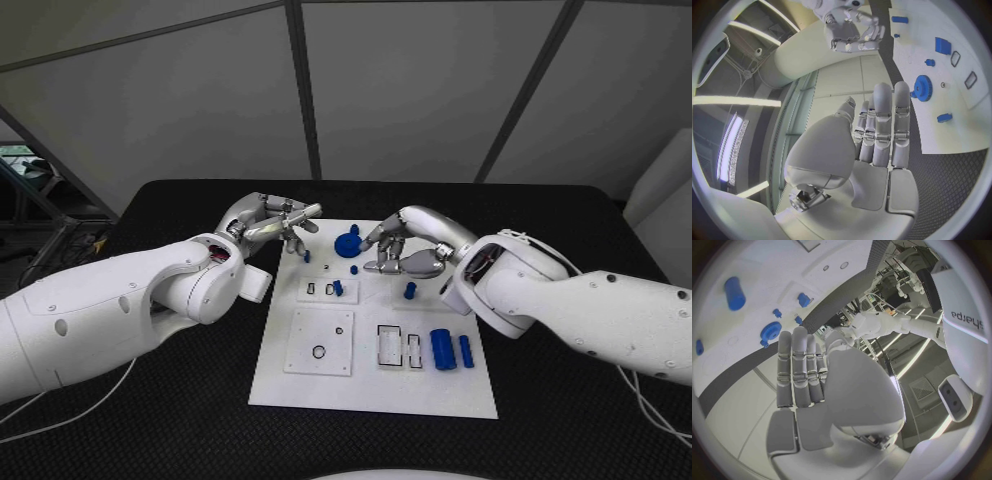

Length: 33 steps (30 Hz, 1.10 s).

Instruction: Assemble the parts on the task board

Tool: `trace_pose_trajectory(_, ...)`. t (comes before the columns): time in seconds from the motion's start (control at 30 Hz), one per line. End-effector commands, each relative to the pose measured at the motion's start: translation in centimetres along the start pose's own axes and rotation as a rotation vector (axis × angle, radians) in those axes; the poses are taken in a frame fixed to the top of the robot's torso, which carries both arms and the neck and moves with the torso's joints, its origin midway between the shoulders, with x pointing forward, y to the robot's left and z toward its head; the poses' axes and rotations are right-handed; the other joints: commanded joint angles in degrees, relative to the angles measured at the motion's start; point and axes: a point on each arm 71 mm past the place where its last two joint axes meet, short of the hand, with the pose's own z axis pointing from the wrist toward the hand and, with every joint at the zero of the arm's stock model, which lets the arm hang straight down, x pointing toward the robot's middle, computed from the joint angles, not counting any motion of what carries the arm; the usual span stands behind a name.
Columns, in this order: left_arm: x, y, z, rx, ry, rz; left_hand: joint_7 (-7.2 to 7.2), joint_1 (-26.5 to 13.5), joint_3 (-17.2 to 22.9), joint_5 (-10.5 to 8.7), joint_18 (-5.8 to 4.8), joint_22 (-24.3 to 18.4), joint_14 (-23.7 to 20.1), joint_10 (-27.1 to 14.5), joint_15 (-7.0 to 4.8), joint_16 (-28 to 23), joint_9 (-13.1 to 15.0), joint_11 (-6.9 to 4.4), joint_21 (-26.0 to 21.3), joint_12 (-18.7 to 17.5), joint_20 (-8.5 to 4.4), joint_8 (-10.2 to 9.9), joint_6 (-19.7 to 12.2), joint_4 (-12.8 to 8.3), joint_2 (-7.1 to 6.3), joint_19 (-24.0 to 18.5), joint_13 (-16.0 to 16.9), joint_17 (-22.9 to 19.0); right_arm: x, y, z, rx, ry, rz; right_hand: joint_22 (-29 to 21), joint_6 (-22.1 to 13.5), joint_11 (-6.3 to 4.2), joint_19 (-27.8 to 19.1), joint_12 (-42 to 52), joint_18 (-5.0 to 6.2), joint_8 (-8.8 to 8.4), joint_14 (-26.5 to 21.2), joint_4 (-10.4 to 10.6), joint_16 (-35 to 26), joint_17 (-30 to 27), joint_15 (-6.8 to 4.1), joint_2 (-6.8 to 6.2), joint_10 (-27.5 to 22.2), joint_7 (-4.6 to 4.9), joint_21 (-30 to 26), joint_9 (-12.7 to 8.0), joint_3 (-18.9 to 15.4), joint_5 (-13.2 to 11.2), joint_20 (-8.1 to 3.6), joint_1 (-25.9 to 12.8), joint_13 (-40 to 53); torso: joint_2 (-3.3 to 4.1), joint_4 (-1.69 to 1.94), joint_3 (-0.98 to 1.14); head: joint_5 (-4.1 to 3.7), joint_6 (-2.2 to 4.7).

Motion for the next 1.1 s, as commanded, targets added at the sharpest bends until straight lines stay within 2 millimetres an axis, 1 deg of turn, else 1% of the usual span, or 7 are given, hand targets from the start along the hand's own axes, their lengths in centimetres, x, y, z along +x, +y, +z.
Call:
trace_pose_trajectory(0.03, 0.6, 0.5, -0.1, -0.157, 0.145, 0.201, -1.10, -2.0, -1.0, -0.22, -2.40, 14.0, 2.7, 1.7, -1.02, 16.3, 0.8, -1.03, 11.2, 4.8, -0.95, 1.0, 0.8, 1.4, -0.97, 5.3, 3.9, 19.6, -1.5, -0.9, -0.6, 0.028, 0.004, 0.194, -3.2, 1.4, 0.65, -1.4, -6.3, -0.16, -0.36, -3.1, 0.2, -7.4, -3.5, 1.18, -0.32, 0.2, 0.63, -4.9, -0.1, 1.0, -0.1, 1.36, 0.3, -5.6, -1.02, -0.27, 0.28, 0.22, -0.45)
trace_pose_trajectory(0.17, 0.6, 0.5, 0.0, -0.266, 0.193, 0.305, -2.21, -3.2, -2.1, -0.37, -3.79, 24.7, 3.3, 2.3, -2.03, 23.1, 2.7, -2.15, 19.1, 13.7, -2.11, 3.1, 2.6, 2.4, -1.49, 8.9, 11.3, 28.4, -3.2, -2.4, -1.1, 0.070, -0.029, 0.227, -7.3, 2.1, 1.31, -0.4, -12.9, 0.32, -1.62, -2.3, 0.0, -14.8, -7.8, 2.11, -0.52, 3.5, 1.13, -10.5, -0.2, 2.2, -0.1, 2.60, -0.3, -12.5, -1.67, -0.56, 0.49, 0.58, -0.85)
trace_pose_trajectory(0.3, 0.9, 0.3, 0.3, -0.386, 0.251, 0.455, -3.08, -3.7, -2.2, -0.19, -5.09, 33.2, 2.5, 1.0, -2.73, 24.2, 6.6, -3.36, 24.9, 36.0, -3.15, 6.4, 2.8, 3.2, 0.08, 12.0, 34.6, 30.0, -4.8, -4.1, -1.5, 0.114, -0.073, 0.234, -10.7, 3.2, 1.39, 3.1, -18.0, 0.38, -3.04, 0.9, -0.4, -20.3, -11.3, 2.35, -0.69, 6.4, 1.09, -14.7, -0.2, 3.1, -0.1, 2.63, -1.4, -18.2, -2.19, -0.68, 0.56, 0.74, -1.18)
trace_pose_trajectory(0.37, 1.1, 0.2, 0.6, -0.431, 0.276, 0.530, -3.49, -3.1, -1.7, -0.27, -5.51, 35.9, 2.5, 1.3, -2.92, 24.2, 8.1, -3.32, 26.4, 40.9, -3.13, 7.8, 2.8, 2.9, 0.51, 12.7, 40.0, 30.3, -5.2, -4.6, -1.5, 0.125, -0.088, 0.233, -11.5, 3.4, 1.35, 3.9, -18.8, 0.23, -3.40, 1.8, -0.5, -21.4, -12.0, 2.17, -0.67, 7.0, 1.14, -15.5, -0.2, 3.2, 0.0, 2.68, -1.6, -19.2, -2.36, -0.72, 0.58, 0.88, -1.29)
trace_pose_trajectory(0.6, 2.0, 0.1, 2.0, -0.492, 0.299, 0.694, -3.94, -5.5, -3.2, -0.39, -6.02, 39.0, 2.4, 1.3, -3.17, 24.1, 12.2, -3.52, 28.3, 46.2, -3.21, 11.3, 1.6, 4.4, 0.24, 13.6, 46.0, 30.7, -5.6, -5.0, -1.4, 0.137, -0.113, 0.227, -12.6, 3.6, 1.61, 4.8, -20.0, 0.21, -4.07, 2.5, -0.7, -23.2, -13.0, 2.36, -0.92, 7.5, 1.19, -17.0, -0.2, 3.3, 0.0, 2.70, -2.1, -20.8, -2.73, -0.68, 0.71, 0.84, -1.69)
trace_pose_trajectory(0.8, 2.9, 0.4, 3.3, -0.513, 0.296, 0.779, -4.29, -9.0, -6.7, -0.46, -6.12, 39.9, 2.4, 0.8, -3.38, 24.0, 15.9, -3.76, 28.8, 46.9, -3.37, 14.1, 0.2, 7.0, -0.04, 13.7, 46.7, 31.0, -5.6, -5.1, -1.3, 0.142, -0.119, 0.214, -13.3, 3.5, 1.81, 4.9, -20.6, 0.16, -4.50, 2.6, -0.8, -24.3, -13.5, 2.58, -1.10, 7.4, 1.38, -17.9, -0.2, 3.2, 0.1, 2.87, -2.5, -21.5, -2.63, -0.75, 0.74, 0.93, -1.73)
trace_pose_trajectory(1.1, 3.8, 0.7, 4.2, -0.522, 0.308, 0.839, -4.55, -10.1, -8.7, -0.52, -6.26, 40.9, 2.5, 0.7, -3.54, 23.8, 18.6, -3.98, 29.3, 47.0, -3.51, 16.0, -0.8, 7.3, 0.43, 14.0, 46.7, 31.2, -5.6, -5.2, -1.1, 0.149, -0.117, 0.202, -13.7, 3.3, 2.03, 4.9, -21.0, 0.14, -4.83, 2.5, -0.9, -25.0, -13.8, 2.77, -1.25, 7.2, 1.56, -18.6, -0.2, 3.0, 0.2, 3.04, -2.8, -22.0, -2.45, -0.67, 0.71, 0.85, -1.91)
